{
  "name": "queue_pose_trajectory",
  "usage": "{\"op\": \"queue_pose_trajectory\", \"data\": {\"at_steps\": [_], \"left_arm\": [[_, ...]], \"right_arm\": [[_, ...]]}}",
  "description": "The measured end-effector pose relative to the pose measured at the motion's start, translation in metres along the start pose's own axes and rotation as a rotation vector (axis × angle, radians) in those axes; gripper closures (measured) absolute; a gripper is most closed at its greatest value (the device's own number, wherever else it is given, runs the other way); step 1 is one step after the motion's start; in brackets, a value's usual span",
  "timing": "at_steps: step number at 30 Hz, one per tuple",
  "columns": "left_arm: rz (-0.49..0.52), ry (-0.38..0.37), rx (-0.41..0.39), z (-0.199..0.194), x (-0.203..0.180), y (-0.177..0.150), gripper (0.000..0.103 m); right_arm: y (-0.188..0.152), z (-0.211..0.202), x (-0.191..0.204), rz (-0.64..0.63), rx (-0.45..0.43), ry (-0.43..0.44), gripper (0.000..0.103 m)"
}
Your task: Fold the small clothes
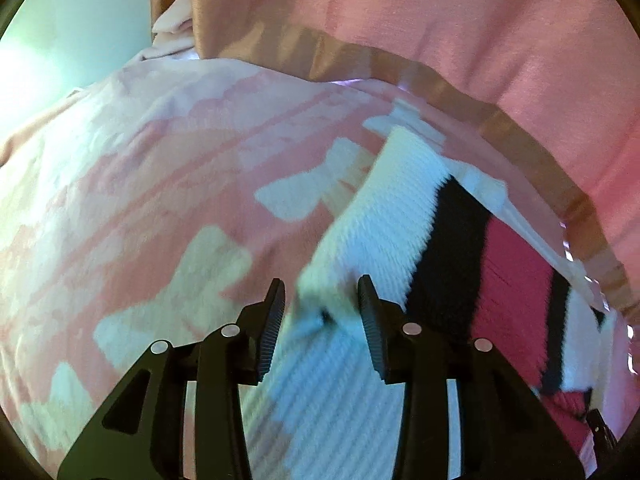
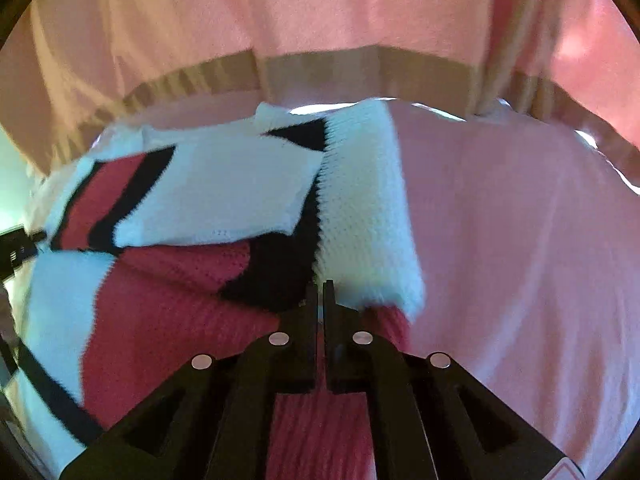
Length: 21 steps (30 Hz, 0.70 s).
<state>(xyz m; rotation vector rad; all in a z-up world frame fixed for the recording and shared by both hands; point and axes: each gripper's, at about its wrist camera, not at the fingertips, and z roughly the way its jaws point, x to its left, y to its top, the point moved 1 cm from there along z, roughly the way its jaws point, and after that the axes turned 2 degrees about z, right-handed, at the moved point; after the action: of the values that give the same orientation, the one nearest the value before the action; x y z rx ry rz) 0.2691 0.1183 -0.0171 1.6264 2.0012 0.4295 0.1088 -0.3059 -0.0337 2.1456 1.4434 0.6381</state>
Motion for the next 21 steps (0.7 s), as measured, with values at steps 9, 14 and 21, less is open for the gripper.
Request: {"op": "queue_pose_trajectory", "data": {"at_steps": [9,14,21], "left_arm": [[0.023,-0.065,-0.011,-0.081,0.037,-0.066,0.05],[0.026,-0.051,-0.009,-0.113,0.062,-0.121,0.043],[0.027,-0.051,-0.089,-0.13,0.048,-0.113,0.043]], "right_arm": [[-0.109,-0.123,-0.014,0.023,-0.113,0.064,0.063],[-0.184,-0.14,-0.019,0.088,-0.038,0.103,0.063],[-0.153,-0.144,-0.012,0.034,-0.103,0.139,0.063]]}}
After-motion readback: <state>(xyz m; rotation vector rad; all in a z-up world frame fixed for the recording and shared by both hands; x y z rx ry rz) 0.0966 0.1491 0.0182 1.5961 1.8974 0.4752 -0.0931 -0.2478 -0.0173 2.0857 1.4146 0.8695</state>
